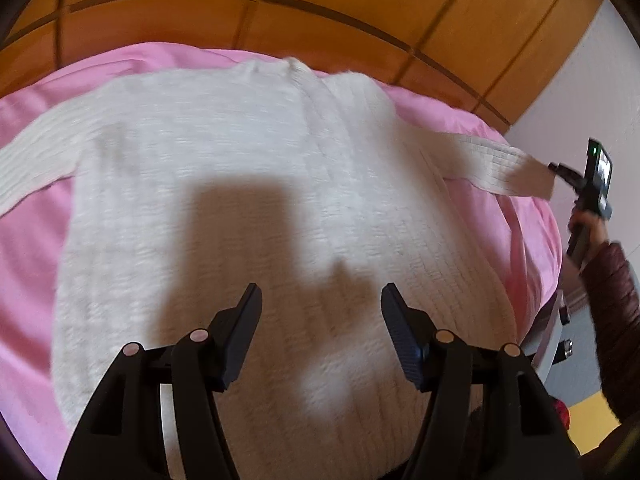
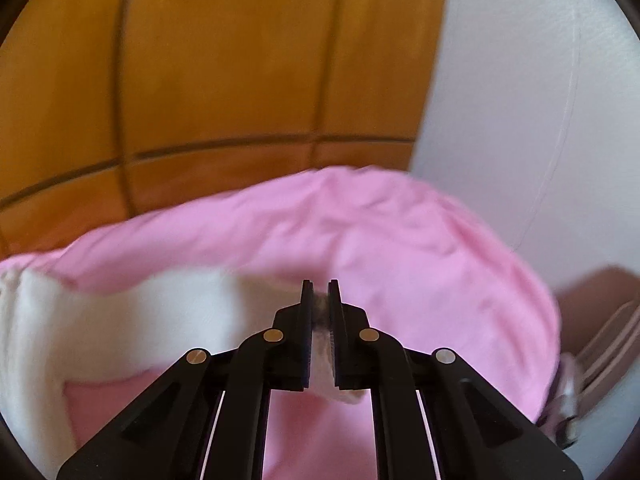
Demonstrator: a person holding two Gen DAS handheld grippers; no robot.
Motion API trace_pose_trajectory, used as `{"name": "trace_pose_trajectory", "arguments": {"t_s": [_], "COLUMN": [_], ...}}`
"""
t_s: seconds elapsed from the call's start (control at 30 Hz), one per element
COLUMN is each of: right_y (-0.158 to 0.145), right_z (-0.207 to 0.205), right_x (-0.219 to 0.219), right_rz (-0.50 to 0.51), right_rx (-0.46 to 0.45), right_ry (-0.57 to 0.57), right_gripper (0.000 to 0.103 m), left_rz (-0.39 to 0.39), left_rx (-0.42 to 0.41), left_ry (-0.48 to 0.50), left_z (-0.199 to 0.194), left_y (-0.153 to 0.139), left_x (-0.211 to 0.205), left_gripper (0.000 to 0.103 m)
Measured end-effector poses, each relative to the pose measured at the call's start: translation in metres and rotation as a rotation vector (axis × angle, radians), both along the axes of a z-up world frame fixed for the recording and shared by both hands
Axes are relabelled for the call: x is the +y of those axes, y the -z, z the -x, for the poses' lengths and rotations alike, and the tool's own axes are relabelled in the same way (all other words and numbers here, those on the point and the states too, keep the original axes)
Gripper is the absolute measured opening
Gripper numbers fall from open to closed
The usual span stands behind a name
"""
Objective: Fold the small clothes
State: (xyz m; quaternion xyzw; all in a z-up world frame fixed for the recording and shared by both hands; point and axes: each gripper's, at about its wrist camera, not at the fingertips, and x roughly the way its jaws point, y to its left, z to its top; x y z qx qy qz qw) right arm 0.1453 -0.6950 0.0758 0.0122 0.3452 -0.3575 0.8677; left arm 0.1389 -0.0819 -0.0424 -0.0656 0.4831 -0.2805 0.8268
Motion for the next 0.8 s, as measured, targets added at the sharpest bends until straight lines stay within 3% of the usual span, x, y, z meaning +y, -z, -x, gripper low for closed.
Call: {"name": "trace_pose_trajectory", "arguments": {"t_s": [0.13,0.27,0.37,0.47,0.5,0.53,0.57,0.67,0.73,0.8], "right_y": [0.008,0.04,0.055,0.056,0.06,0.063,0.069,0.1,0.122,0.148], "right_z": [-0.006,-0.015,-0.011,0.013,0.016,0.026,0.035,0.046,0.047,0.045], "right_x": [-0.048,-0.083,-0.092,-0.077,-0.074,-0.064,-0.054,-0.02,-0.005,0.001], "right_rz": [0.001,-0.018,-0.086,-0.232,-0.298,-0.41,-0.511,-0.725,-0.837,-0.888], "right_rx": [0.057,0.146,0.128,0.015,-0.024,-0.086,-0.146,-0.173,-0.179,-0.157], "right_ry": [0.113,0.205,0.216,0.186,0.161,0.129,0.102,0.052,0.078,0.145], "right_gripper": [0.004,0.0,0.0,0.015,0.033,0.06,0.07,0.073,0.073,0.073], "left_rz": [0.002,-0.008,-0.011,-0.003,-0.001,0.0,0.002,0.009,0.006,0.003], "left_rx": [0.025,0.06,0.071,0.067,0.066,0.065,0.068,0.064,0.053,0.045], "left_ry": [0.026,0.027,0.024,0.024,0.024,0.025,0.027,0.028,0.021,0.004], "left_z": [-0.001,-0.001,-0.001,-0.003,-0.003,-0.003,-0.004,-0.002,-0.001,0.001], "left_y": [0.006,0.015,0.018,0.017,0.017,0.018,0.018,0.017,0.015,0.014], "left_x": [-0.013,-0.017,-0.018,-0.02,-0.021,-0.022,-0.023,-0.025,-0.023,-0.017], "left_gripper": [0.063,0.063,0.063,0.064,0.065,0.065,0.065,0.068,0.069,0.07]}}
